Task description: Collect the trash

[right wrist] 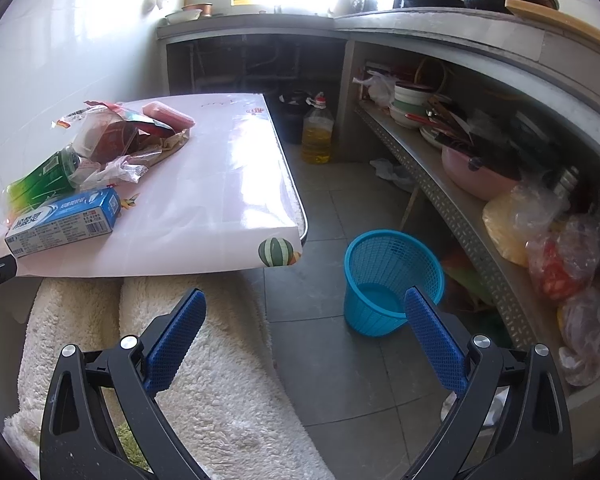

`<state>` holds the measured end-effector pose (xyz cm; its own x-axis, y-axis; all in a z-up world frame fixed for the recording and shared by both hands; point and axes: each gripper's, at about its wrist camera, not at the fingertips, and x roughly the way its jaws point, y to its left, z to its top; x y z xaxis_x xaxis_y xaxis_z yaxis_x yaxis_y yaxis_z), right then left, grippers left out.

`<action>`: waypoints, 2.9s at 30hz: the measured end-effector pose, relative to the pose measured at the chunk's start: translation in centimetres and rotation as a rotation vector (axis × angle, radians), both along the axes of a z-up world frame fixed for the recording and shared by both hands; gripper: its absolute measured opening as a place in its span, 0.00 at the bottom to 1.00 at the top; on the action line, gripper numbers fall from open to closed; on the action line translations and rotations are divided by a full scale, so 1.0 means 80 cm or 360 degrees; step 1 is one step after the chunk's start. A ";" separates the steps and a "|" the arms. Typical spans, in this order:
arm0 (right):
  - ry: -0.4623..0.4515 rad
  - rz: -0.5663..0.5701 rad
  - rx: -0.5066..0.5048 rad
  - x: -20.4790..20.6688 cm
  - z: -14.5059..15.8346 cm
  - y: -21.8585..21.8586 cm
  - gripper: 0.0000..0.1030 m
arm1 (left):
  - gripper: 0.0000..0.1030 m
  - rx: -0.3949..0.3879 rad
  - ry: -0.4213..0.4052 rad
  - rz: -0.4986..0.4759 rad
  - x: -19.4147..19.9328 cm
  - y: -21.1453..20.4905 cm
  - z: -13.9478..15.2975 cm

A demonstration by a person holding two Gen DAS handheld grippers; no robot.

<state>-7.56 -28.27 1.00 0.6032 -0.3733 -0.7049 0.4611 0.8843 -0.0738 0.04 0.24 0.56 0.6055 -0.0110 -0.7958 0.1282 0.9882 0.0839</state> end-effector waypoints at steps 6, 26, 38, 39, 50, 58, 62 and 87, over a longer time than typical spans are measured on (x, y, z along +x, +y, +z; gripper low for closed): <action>-0.0002 0.0000 0.0000 -0.001 0.000 0.000 0.93 | 0.94 0.0002 0.0001 0.0002 0.001 0.002 -0.002; -0.0004 0.0001 0.0000 -0.001 -0.001 -0.001 0.93 | 0.94 0.0009 0.0004 0.0009 0.003 0.004 -0.006; -0.0003 -0.0006 -0.0005 -0.001 0.001 -0.004 0.93 | 0.94 0.0012 0.0006 0.0010 0.006 0.007 -0.011; 0.0000 -0.0004 -0.0005 0.000 0.000 -0.004 0.93 | 0.94 0.0012 0.0005 0.0011 0.005 0.007 -0.010; 0.0032 0.0031 -0.0003 0.015 -0.005 -0.001 0.93 | 0.94 -0.0025 -0.0050 0.0033 0.021 0.023 -0.011; -0.0064 0.0162 -0.0019 0.053 0.009 0.003 0.93 | 0.94 -0.0075 -0.0118 0.0035 0.049 0.042 -0.004; -0.0136 0.0250 0.0038 0.081 0.023 0.001 0.93 | 0.94 -0.0126 -0.0147 0.0014 0.069 0.048 0.008; 0.0049 0.1000 0.0949 0.428 0.048 -0.051 0.93 | 0.94 -0.0593 -0.0414 -0.0377 0.210 -0.009 0.127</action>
